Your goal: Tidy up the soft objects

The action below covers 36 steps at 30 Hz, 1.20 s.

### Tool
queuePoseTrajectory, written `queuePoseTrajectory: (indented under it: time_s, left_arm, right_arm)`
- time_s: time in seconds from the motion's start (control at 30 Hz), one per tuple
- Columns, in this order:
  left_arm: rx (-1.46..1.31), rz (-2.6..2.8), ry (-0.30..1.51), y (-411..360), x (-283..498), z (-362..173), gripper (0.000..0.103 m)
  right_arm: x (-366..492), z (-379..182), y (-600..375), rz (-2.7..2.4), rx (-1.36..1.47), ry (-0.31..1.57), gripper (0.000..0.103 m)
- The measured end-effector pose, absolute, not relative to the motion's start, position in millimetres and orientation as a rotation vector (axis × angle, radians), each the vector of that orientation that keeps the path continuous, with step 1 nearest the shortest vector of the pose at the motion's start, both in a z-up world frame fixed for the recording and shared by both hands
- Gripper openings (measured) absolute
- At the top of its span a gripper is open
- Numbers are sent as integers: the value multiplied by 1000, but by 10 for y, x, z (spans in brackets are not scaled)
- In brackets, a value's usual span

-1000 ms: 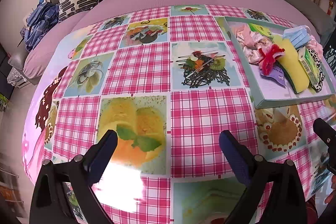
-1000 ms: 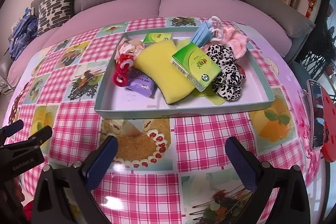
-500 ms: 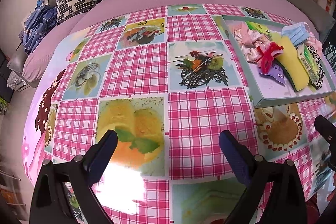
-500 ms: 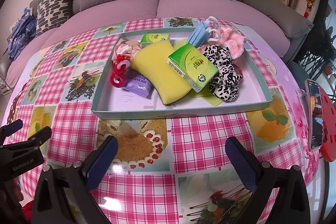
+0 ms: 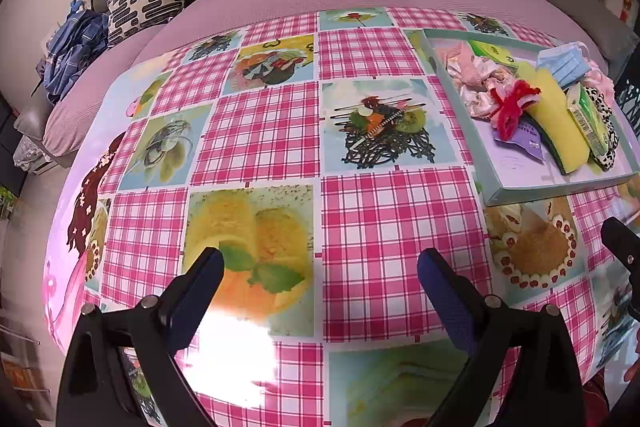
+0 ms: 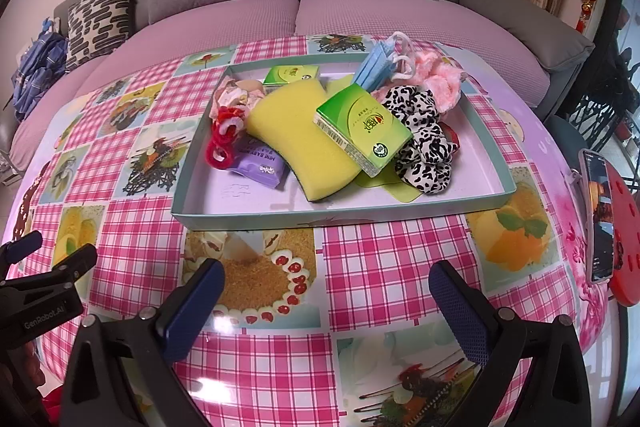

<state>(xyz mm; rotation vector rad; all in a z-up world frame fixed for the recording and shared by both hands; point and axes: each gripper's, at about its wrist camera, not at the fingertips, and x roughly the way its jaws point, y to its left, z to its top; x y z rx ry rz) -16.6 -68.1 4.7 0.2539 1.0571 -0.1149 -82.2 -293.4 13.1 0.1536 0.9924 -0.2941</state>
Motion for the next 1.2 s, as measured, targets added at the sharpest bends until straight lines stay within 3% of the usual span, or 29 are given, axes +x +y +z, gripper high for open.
queuePoseTrajectory:
  time_s: [1.2]
  left_arm:
    - [251, -107, 1042, -668, -171, 100, 97]
  right_arm:
    - [-827, 138, -2939, -299, 157, 992, 103]
